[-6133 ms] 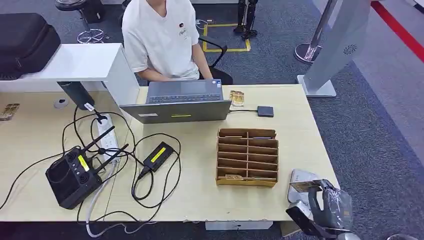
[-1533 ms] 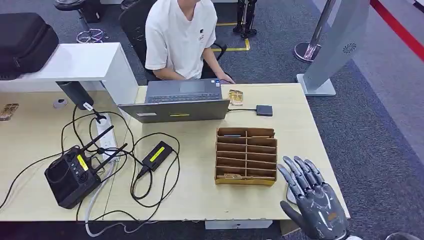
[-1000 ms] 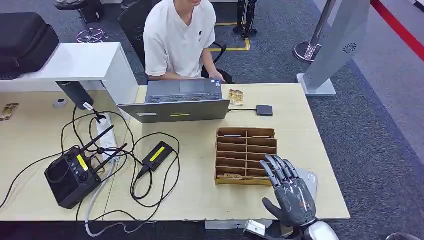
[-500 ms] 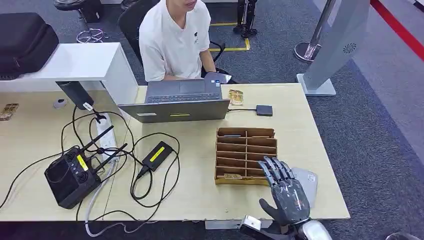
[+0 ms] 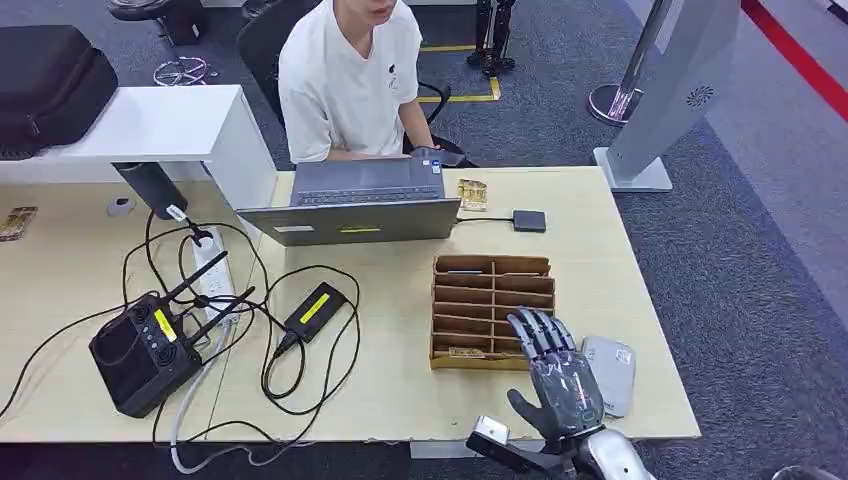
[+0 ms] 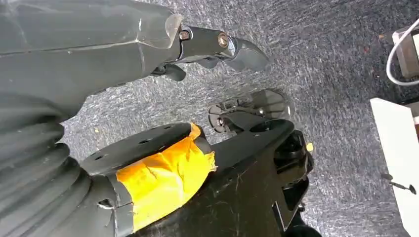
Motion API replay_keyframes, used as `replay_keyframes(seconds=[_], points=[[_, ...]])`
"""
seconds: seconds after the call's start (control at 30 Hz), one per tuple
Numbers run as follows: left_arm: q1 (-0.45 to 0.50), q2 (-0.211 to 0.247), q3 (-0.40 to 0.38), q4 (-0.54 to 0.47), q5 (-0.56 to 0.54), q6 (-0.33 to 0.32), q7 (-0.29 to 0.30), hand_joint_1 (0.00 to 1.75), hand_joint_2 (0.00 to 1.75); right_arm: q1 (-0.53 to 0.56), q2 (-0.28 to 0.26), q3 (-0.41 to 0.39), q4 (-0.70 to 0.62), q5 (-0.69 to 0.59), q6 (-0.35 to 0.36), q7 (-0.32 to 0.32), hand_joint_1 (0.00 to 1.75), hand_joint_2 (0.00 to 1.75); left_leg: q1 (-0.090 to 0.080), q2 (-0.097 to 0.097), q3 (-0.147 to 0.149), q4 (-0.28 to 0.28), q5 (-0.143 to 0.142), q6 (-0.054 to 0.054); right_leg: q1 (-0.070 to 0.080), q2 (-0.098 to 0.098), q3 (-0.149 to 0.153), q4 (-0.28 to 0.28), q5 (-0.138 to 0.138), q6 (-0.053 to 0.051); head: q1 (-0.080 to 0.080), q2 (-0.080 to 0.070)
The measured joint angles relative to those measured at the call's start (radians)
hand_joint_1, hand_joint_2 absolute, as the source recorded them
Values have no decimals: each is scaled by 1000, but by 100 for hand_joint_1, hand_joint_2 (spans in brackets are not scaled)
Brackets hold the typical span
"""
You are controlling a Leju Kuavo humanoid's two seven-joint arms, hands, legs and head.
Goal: Pass the card to the sensor for recognition and then transmit it.
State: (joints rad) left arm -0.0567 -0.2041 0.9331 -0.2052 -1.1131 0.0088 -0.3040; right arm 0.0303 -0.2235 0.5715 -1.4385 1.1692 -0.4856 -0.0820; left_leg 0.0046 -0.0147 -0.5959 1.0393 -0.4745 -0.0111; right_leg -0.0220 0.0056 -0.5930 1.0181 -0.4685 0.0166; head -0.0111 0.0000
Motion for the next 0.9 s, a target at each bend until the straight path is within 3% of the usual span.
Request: replay_keyframes(seconds=[0.9], points=[[0, 0, 0, 0, -10, -6, 0, 0, 175, -6, 8, -56, 100, -21, -21, -2, 0, 175, 0, 0, 0, 0, 0, 0, 0, 0, 0, 0, 0, 0, 0, 0]])
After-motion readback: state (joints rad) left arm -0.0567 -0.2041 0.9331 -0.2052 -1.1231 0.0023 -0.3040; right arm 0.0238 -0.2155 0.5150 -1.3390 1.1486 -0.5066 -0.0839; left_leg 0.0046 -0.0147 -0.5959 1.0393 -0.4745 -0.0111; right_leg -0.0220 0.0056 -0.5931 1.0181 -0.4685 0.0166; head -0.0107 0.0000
